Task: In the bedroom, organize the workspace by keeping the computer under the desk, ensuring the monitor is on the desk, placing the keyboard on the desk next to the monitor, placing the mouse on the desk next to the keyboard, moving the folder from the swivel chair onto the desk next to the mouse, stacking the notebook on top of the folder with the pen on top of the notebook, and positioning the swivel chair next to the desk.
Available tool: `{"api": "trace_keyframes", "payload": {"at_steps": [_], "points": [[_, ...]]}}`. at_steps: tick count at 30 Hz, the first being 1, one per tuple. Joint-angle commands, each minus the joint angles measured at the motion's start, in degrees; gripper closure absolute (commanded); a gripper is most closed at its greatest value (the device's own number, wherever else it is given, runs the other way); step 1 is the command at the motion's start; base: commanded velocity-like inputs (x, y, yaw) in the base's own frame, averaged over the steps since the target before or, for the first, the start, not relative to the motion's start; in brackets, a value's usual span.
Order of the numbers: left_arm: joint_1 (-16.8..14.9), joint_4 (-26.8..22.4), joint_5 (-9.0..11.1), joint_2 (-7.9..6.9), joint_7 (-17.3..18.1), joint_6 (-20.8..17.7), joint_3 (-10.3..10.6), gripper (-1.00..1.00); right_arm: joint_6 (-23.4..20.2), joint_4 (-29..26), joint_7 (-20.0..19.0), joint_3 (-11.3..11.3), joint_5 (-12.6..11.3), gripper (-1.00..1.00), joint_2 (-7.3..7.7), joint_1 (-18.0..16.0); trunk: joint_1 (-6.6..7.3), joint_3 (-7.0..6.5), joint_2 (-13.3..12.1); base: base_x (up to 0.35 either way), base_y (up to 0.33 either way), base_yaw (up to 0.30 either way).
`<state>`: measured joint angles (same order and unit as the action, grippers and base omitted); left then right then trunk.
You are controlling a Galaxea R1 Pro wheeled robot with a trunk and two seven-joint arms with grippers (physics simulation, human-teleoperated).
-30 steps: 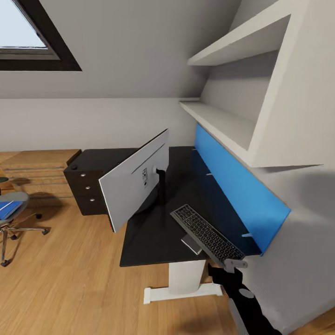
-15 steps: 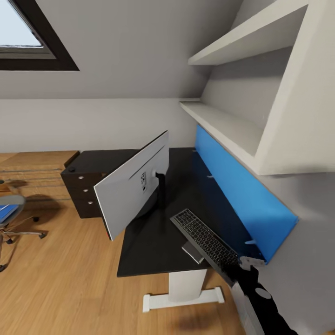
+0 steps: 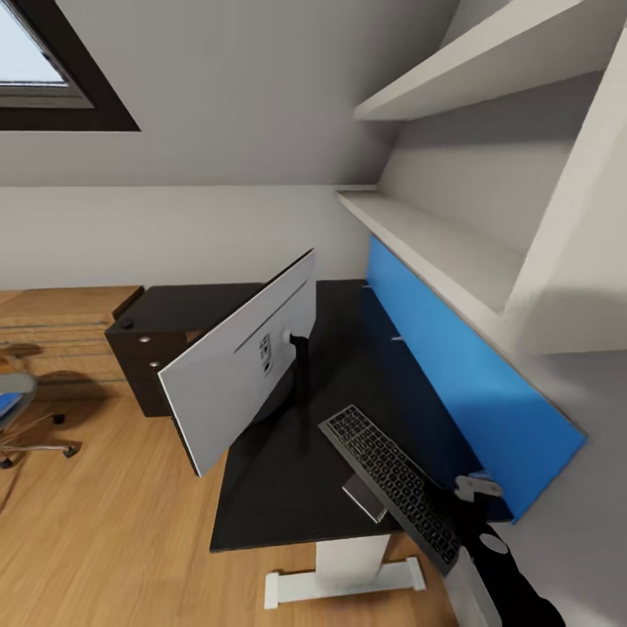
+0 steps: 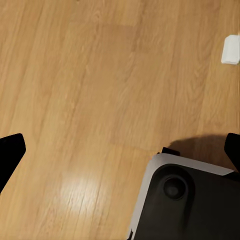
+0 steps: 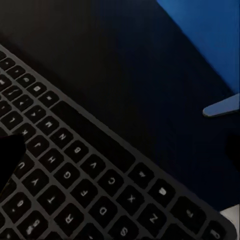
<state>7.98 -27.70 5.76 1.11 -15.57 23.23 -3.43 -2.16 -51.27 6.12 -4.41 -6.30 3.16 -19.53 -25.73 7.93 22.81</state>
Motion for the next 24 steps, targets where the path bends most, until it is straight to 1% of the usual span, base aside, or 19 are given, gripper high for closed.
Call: {"api": "trace_keyframes", "payload": {"at_steps": [1, 2, 7, 12, 14, 15, 18, 22, 23, 24], "points": [[0.0, -0.1, 0.5, 0.03, 0.2, 0.2, -0.1, -1.00, 0.2, 0.8, 0.2, 0.1, -0.6, -1.00, 0.22, -0.4, -0.06, 0.10, 0.1, 0.245, 0.000, 0.000], [0.0, -0.1, 0.5, 0.02, 0.2, 0.2, -0.1, -1.00, 0.9, 2.2, 0.1, 0.1, -0.6, -1.00, 0.54, -1.0, -0.06, 0.10, 0.1, 0.273, 0.000, 0.000], [0.0, -0.1, 0.5, 0.03, 0.2, 0.2, -0.1, -1.00, 1.8, 4.0, -1.0, 0.1, -0.7, -1.00, 1.02, -1.9, -0.06, 0.10, 0.1, 0.215, 0.000, 0.000], [0.0, -0.1, 0.5, 0.03, 0.2, 0.2, -0.1, -1.00, 2.0, 4.6, -2.6, 0.0, -0.7, -1.00, 1.32, -2.1, -0.06, 0.10, 0.1, 0.076, 0.000, 0.000], [0.0, -0.1, 0.5, 0.03, 0.2, 0.2, -0.1, -1.00, 2.1, 4.8, -3.2, -0.1, -0.8, -1.00, 1.75, -2.2, -0.06, 0.10, 0.1, 0.030, 0.000, 0.000], [0.0, -0.1, 0.5, 0.03, 0.2, 0.2, -0.1, -1.00, 2.1, 4.9, -3.5, -0.9, -1.8, -1.00, 2.26, -2.2, -0.06, 0.10, 0.1, 0.012, 0.000, 0.000], [0.0, -0.1, 0.5, 0.03, 0.2, 0.2, -0.1, -1.00, 2.1, 5.0, -4.0, -2.1, -3.9, -1.00, 2.67, -2.2, -0.06, 0.10, 0.1, 0.008, 0.000, 0.000], [0.0, -0.1, 0.5, 0.03, 0.2, 0.2, -0.1, -1.00, 2.0, 5.1, -5.4, -3.1, -7.5, -1.00, 3.27, -2.3, -0.06, 0.10, 0.1, 0.004, 0.000, 0.000], [0.0, -0.1, 0.5, 0.03, 0.2, 0.2, -0.1, -1.00, 2.0, 5.3, -6.3, -3.3, -9.1, -1.00, 3.61, -2.3, -0.06, 0.10, 0.1, 0.002, 0.000, 0.000], [0.0, -0.1, 0.5, 0.03, 0.2, 0.2, -0.1, -1.00, 1.9, 5.4, -6.7, -3.4, -9.8, -1.00, 3.75, -2.3, -0.06, 0.10, 0.1, 0.001, 0.000, 0.000]]}}
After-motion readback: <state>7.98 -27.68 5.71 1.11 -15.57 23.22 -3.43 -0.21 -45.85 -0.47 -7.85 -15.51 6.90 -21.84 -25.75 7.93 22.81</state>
